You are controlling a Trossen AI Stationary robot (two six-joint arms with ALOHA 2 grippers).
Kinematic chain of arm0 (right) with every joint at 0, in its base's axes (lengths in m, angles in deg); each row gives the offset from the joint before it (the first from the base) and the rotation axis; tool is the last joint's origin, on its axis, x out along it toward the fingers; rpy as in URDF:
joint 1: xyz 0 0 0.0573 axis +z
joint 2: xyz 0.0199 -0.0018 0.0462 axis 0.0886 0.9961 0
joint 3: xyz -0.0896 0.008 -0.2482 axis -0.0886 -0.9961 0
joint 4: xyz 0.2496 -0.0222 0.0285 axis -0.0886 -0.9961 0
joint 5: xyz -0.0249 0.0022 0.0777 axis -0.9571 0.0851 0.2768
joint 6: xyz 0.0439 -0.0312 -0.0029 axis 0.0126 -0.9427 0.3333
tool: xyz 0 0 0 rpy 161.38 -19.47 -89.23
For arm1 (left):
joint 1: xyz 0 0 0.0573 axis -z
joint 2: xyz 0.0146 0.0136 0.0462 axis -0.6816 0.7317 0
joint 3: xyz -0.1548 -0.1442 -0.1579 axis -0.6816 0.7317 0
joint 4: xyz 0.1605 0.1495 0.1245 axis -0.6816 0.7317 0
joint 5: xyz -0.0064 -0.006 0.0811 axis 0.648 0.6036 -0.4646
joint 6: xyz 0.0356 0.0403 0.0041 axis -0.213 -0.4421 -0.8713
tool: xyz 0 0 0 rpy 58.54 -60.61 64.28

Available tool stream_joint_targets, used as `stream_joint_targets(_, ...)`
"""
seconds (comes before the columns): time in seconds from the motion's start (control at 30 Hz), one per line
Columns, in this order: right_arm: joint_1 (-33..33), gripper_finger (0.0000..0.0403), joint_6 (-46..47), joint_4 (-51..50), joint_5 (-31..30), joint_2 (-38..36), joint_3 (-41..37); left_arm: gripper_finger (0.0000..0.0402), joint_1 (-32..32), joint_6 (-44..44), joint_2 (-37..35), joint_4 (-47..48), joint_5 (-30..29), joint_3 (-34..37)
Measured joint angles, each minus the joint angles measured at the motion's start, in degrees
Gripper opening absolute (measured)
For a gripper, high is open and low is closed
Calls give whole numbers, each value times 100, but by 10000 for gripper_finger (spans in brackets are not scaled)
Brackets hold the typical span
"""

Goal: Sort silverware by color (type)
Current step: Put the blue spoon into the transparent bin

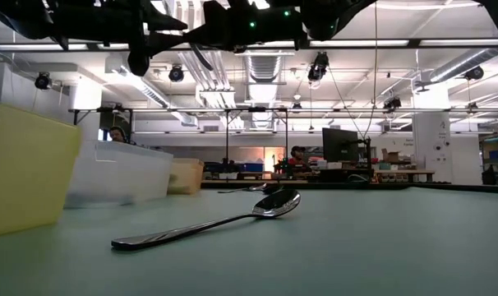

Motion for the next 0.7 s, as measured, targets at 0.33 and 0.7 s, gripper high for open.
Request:
stream_joint_targets(0.33, -2, 19, -103, 0, -36, -1, 0, 10, 0, -146, -11, -43, -15, 0)
stream_joint_targets(0.7, -63, 118, 293, -752, -100, -83, -2, 1, -9, -223, -94, -31, -39, 2)
